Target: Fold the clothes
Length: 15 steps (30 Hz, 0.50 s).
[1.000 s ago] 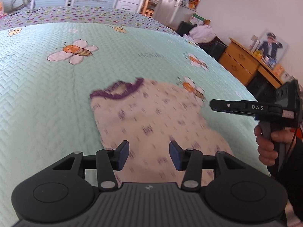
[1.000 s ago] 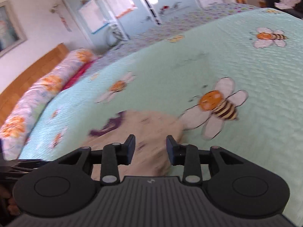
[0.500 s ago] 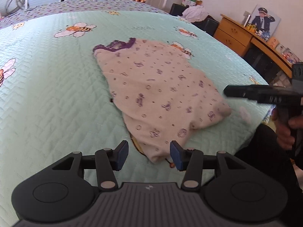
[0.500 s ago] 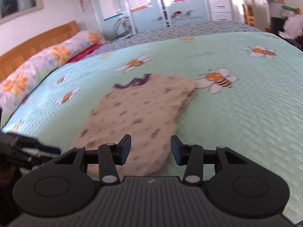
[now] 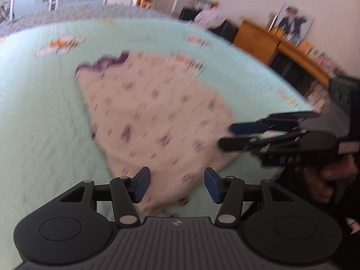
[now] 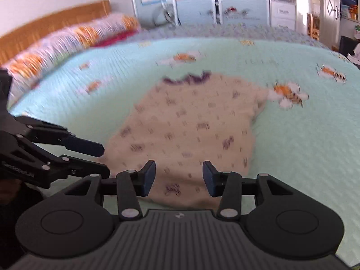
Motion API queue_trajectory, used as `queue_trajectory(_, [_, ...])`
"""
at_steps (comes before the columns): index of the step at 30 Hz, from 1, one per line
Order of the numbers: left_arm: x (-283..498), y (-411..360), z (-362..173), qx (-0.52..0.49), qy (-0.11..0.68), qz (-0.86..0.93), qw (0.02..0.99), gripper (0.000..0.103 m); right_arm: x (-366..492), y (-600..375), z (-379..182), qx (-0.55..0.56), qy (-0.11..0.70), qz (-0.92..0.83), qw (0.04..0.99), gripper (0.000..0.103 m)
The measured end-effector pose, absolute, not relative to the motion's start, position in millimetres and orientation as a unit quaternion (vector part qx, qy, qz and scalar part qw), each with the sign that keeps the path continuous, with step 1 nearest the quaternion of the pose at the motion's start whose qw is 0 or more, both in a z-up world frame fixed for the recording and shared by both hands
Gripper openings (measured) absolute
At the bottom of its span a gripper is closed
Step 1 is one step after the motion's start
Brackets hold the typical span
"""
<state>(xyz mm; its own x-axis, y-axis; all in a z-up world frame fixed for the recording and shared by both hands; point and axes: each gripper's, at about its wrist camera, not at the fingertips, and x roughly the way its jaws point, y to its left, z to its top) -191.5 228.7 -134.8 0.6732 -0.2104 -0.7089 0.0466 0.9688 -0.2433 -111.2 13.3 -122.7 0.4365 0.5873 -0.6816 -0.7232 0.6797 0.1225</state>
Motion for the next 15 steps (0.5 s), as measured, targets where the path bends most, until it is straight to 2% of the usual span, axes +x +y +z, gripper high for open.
queue_trajectory(4, [-217,253,-132,-0.134,0.392,-0.041,0.909,0.05,-112,-22,-122,-0.045,0.377,0.369,0.848,0.043])
queue_trajectory(5, [-221,255,-126,-0.137,0.387,-0.039,0.911,0.051,-116,-27,-118,-0.039,0.371,0.368,0.852,0.026])
queue_trajectory(7, [-218,250,-113,-0.124,0.368,-0.047,0.92,0.051,-120,-22,-108,-0.033,0.355,0.372,0.857,0.001])
queue_trajectory(10, [-197,233,-101,-0.104,0.35,-0.074,0.928,0.056,-114,5,-102,-0.016,0.346,0.385,0.856,0.0])
queue_trajectory(12, [-186,224,-117,-0.084,0.391,-0.075,0.913,0.057,-105,25,-111,-0.022,0.367,0.381,0.849,0.0])
queue_trajectory(13, [-182,220,-128,-0.074,0.416,-0.072,0.904,0.054,-99,28,-120,-0.033,0.387,0.363,0.847,0.0])
queue_trajectory(15, [-193,224,-134,-0.079,0.424,-0.066,0.9,0.054,-93,14,-134,-0.033,0.412,0.343,0.844,0.0])
